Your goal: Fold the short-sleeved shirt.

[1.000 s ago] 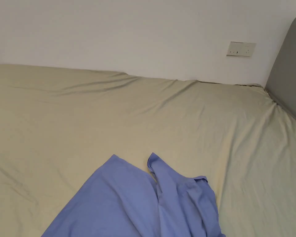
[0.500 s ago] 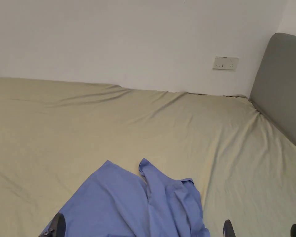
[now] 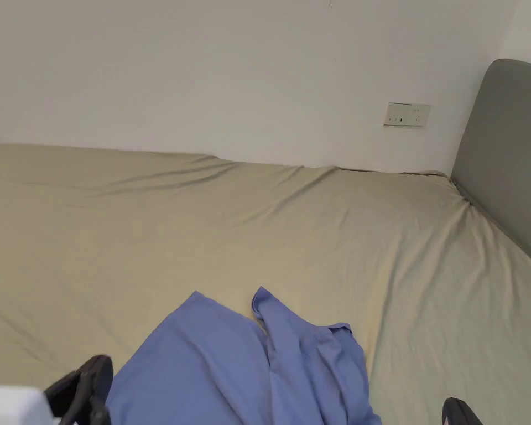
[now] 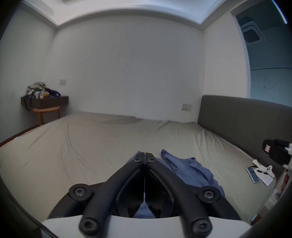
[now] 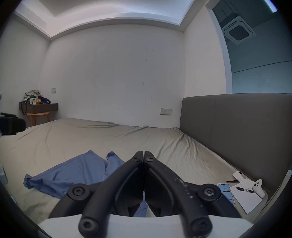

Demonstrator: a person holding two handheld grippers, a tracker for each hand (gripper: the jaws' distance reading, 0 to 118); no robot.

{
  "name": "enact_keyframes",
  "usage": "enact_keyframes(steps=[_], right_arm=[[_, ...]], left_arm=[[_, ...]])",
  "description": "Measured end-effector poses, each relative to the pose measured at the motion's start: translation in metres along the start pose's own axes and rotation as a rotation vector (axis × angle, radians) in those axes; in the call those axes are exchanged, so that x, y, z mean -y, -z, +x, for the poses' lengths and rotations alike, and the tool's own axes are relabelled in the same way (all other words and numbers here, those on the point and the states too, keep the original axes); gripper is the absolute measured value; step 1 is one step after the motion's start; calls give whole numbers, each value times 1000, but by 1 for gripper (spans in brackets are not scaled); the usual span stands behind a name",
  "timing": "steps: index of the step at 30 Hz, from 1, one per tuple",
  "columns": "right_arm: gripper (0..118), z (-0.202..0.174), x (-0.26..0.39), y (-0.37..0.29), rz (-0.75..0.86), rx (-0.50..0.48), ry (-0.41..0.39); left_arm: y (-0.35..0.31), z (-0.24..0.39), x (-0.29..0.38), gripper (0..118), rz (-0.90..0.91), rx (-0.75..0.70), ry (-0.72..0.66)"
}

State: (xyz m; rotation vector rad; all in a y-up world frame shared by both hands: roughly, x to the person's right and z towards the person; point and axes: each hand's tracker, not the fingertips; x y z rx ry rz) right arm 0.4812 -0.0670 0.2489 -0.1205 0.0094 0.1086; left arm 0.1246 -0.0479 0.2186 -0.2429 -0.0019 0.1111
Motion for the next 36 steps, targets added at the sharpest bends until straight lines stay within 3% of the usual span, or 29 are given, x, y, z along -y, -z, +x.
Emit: enact_keyframes(steps=[7, 9, 10, 11, 12, 13, 15, 17, 22, 25, 27, 30, 31, 32, 33, 36], right_arm=[[4, 3, 12, 48, -68, -1, -5], [4, 5, 17, 61, -88, 2, 5], [4, 6, 20, 69, -97, 3, 10], [4, 7, 23, 76, -107, 5, 12], [4, 8, 25, 82, -117, 8, 12], [4, 9, 28, 89, -121, 9, 10], [3, 11, 33, 102, -135, 16, 3], [4, 12, 37, 112, -144, 21, 1], [4, 14, 51, 130, -172, 35, -5], [4, 13, 59, 135, -189, 37, 2], [4, 14, 63, 137, -196, 37, 3], [4, 13, 64, 137, -206, 29, -1], [4, 13, 64, 137, -208, 26, -3], [4, 12, 63, 136, -206, 26, -6], [4, 12, 62, 135, -205, 25, -8], [4, 13, 59, 132, -200, 19, -10]], left_arm=[[192, -27, -32, 0, -360, 110, -45], [248, -26, -28, 17, -459, 116, -21], [272, -25, -23, 17, -486, 104, -1], [297, -22, -19, 52, -539, 95, 35], [323, -20, -12, 95, -586, 98, 66], [337, -22, -12, 118, -539, 92, 114], [378, -16, -1, 108, -587, 85, 135], [413, -14, 10, 114, -671, 49, 151], [475, -13, 38, 110, -730, 12, 149], [479, -12, 49, 82, -742, -2, 142], [479, -16, 59, 55, -765, 32, 127], [472, -20, 63, 47, -709, 35, 111], [467, -18, 63, 37, -706, 40, 103], [465, -18, 63, 8, -699, 42, 103], [461, -18, 61, 0, -689, 60, 97], [451, -20, 59, 0, -681, 78, 101]])
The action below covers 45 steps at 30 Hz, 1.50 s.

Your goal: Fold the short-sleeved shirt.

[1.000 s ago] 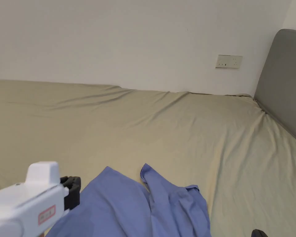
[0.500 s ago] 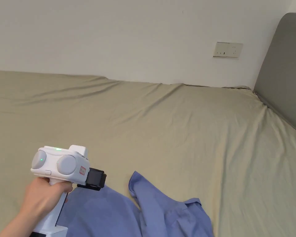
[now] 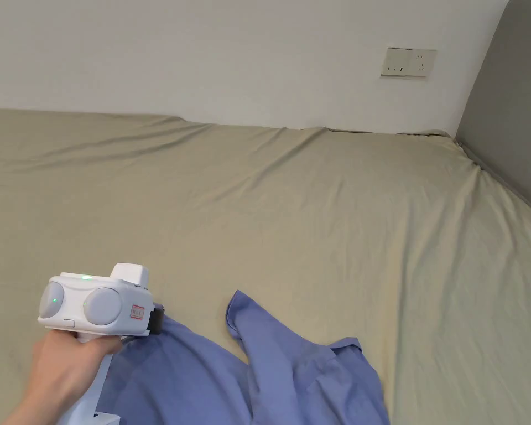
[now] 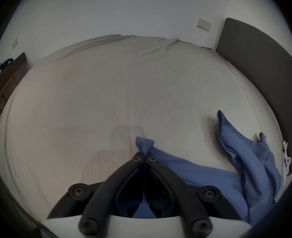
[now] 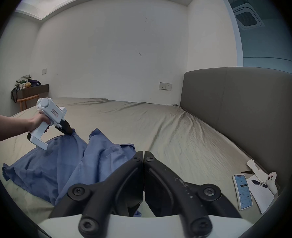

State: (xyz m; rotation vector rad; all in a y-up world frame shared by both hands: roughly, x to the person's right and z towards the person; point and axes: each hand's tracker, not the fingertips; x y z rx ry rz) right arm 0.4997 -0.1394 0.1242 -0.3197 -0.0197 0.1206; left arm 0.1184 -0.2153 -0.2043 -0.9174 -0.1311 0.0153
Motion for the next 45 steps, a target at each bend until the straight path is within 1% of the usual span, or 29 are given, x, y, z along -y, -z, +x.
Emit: enact_keyframes(steps=[4, 7, 8, 9, 10, 11, 13, 15, 17, 19, 20, 22, 24, 25, 27, 28, 30, 31, 32, 33, 34, 35, 36, 37, 39, 40, 42, 43, 45], right_arm=[[4, 3, -7, 3, 9, -17, 5], [7, 10, -24, 27, -38, -87, -4], [24, 13, -31, 42, -58, -116, 1], [53, 16, -38, 61, -85, -132, 17], [86, 19, -44, 80, -125, -141, 21], [118, 21, -49, 105, -187, -157, 5], [118, 13, -56, 164, -290, -196, -33], [118, 4, -56, 218, -403, -204, -105], [118, 13, -49, 237, -457, -187, -145], [114, 6, -39, 270, -546, -163, -164], [109, -2, -33, 283, -571, -169, -167], [105, -13, -22, 302, -632, -192, -194], [105, -23, -8, 317, -681, -183, -223], [109, -27, -3, 321, -679, -178, -234], [109, -20, -9, 321, -632, -163, -183], [103, -19, -10, 322, -647, -178, -161], [72, -16, -11, 316, -635, -248, -146], [51, -17, -13, 310, -613, -263, -155], [16, -22, -13, 301, -578, -255, -196], [1, -27, -14, 294, -544, -235, -268], [1, -33, -13, 286, -504, -273, -301], [2, -35, -8, 279, -494, -217, -355], [1, -40, -7, 276, -516, -274, -356], [1, -38, -5, 273, -511, -292, -322], [1, -31, -7, 263, -445, -235, -302], [1, -28, -18, 260, -400, -231, -265], [1, -11, -32, 250, -357, -253, -116], [1, -6, -37, 248, -368, -283, -79], [1, 0, -44, 250, -369, -283, -71]], left_arm=[[-34, -11, 9, 0, 117, 32, -68], [-62, -15, 15, 0, 156, 50, -97], [-68, -15, 17, 0, 153, 46, -90], [-72, -14, 19, 0, 155, 43, -82], [-76, -13, 22, 0, 158, 39, -77], [-79, -13, 22, 0, 158, 40, -74], [-86, -14, 26, 0, 160, 47, -79], [-89, -17, 29, 0, 167, 50, -88], [-90, -18, 32, 0, 162, 51, -94], [-88, -19, 34, 0, 156, 45, -92], [-87, -20, 36, 0, 151, 46, -95], [-86, -21, 38, 0, 146, 46, -100], [-82, -23, 39, 0, 141, 43, -103], [-81, -24, 39, 0, 139, 42, -104], [-78, -26, 40, 0, 134, 40, -105], [-77, -27, 40, 0, 132, 39, -107], [-76, -28, 42, 0, 131, 39, -114], [-75, -28, 43, 0, 131, 38, -119], [-75, -28, 44, 0, 133, 38, -125], [-77, -28, 46, 0, 137, 39, -133], [-78, -28, 46, 0, 140, 40, -139], [-80, -29, 47, 0, 144, 41, -148], [-83, -29, 48, 0, 149, 46, -160], [-86, -30, 48, 0, 154, 52, -168], [-94, -32, 48, 0, 163, 56, -179], [-98, -33, 47, 0, 170, 57, -180], [-109, -35, 46, 0, 194, 56, -184], [-112, -36, 45, 0, 200, 57, -185], [-114, -36, 43, 0, 209, 58, -193]])
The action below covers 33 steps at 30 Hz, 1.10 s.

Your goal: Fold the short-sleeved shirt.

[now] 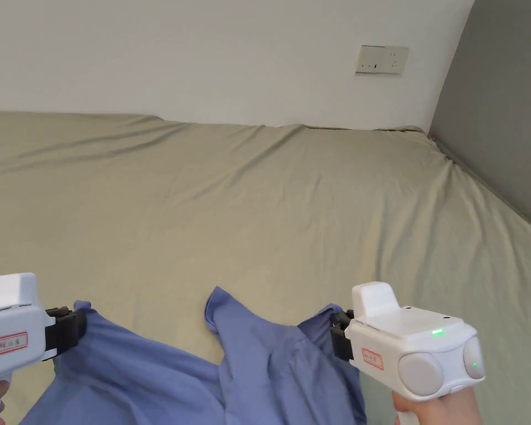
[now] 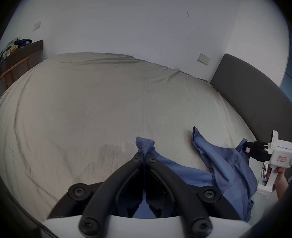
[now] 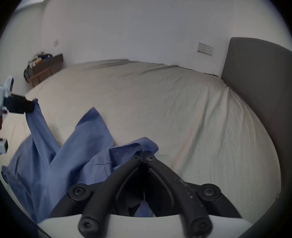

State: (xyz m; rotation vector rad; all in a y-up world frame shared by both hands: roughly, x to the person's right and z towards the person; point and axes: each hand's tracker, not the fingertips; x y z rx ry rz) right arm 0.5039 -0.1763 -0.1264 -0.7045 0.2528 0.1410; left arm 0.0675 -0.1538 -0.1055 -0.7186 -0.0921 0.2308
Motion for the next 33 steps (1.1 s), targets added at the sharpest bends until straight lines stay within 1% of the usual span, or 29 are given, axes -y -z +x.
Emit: enact_keyframes(steps=[1, 3, 4, 7, 9, 10, 13, 16, 17, 21, 23, 25, 27, 29, 32, 33], right_arm=[[1, 1, 0, -2, -7, -10, 1], [1, 1, 1, -17, 61, -27, 37], [1, 1, 1, -27, 87, -51, 54], [1, 2, 3, -74, 263, -46, 105], [1, 4, 7, -112, 373, -50, 150], [1, 3, 9, -128, 427, -24, 168], [1, -2, 20, -181, 569, 8, 230], [1, -14, 31, -229, 699, 62, 237], [1, -19, 35, -245, 748, 91, 249], [1, -28, 42, -307, 913, 124, 324], [1, -28, 40, -335, 970, 136, 330], [1, -27, 32, -361, 1023, 121, 333], [1, -25, 19, -392, 1089, 113, 314], [1, -25, 3, -423, 1155, 124, 298], [1, -19, -22, -471, 1246, 99, 310], [1, -16, -34, -487, 1266, 113, 298]], left_arm=[[-1, 0, 0, 0, 4, 2, -5], [-10, 2, 0, 0, 24, 15, -20], [-19, 2, 0, 0, 62, 21, -27], [-66, 4, 1, 0, 239, 43, -41], [-109, 3, 4, 0, 368, 40, -82], [-128, 2, 7, 0, 415, 46, -101], [-184, 0, 19, 0, 560, 12, -160], [-232, 4, 35, 0, 673, -10, -188], [-249, 6, 42, 0, 728, -17, -200], [-311, 15, 60, 0, 909, -18, -282], [-339, 17, 61, 0, 967, 0, -303], [-369, 20, 54, 0, 1022, 26, -302], [-399, 24, 40, 0, 1083, 57, -257], [-430, 33, 24, 0, 1128, 54, -201], [-479, 46, -2, 0, 1208, 90, -142], [-497, 49, -12, 0, 1229, 102, -126]])
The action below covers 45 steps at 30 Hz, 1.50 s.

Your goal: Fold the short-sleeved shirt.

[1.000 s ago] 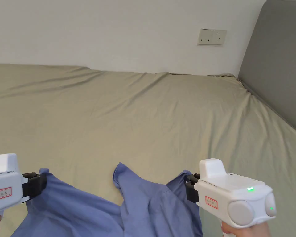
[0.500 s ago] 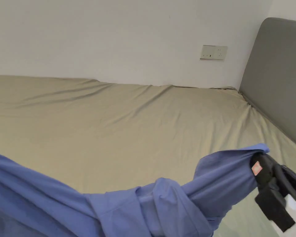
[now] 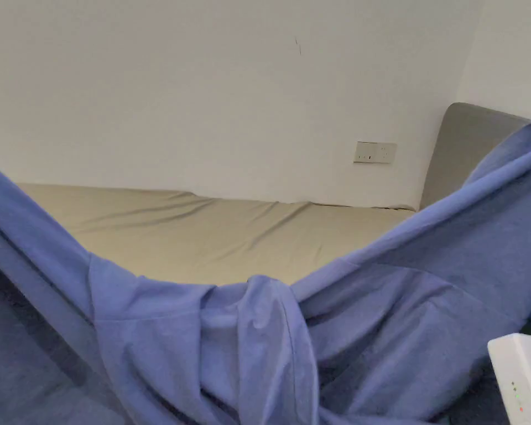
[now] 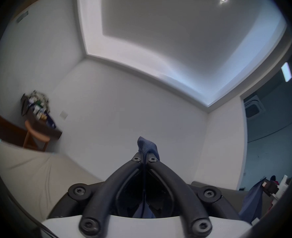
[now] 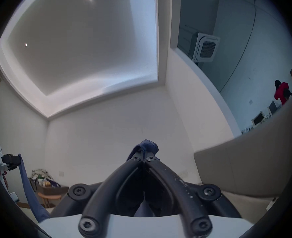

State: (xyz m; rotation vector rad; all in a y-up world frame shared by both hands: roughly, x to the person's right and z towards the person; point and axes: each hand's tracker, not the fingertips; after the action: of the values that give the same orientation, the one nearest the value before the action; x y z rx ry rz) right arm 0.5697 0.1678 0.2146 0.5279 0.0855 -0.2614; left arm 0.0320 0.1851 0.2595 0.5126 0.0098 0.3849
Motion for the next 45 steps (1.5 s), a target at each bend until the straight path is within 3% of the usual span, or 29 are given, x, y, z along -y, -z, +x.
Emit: enact_keyframes(steps=[3, 8, 14, 31, 37, 45], right_arm=[[1, -2, -49, 18, 27, -19, 15], [1, -13, -101, 27, 102, -38, -31], [1, -6, -101, 54, 89, -41, -13], [1, 17, 123, 243, -225, -13, -36], [1, 34, 204, 239, -353, 8, -17], [1, 70, 298, 162, -609, 73, 25]], left_arm=[[18, 13, -48, 0, 30, 35, 6], [35, 31, -98, 0, 46, 79, 23], [65, 28, -94, 0, 3, 96, -20], [273, -34, 113, 0, -266, 45, -20], [252, -64, 192, 0, -375, 5, -39], [170, -113, 294, 0, -629, -131, -139]])
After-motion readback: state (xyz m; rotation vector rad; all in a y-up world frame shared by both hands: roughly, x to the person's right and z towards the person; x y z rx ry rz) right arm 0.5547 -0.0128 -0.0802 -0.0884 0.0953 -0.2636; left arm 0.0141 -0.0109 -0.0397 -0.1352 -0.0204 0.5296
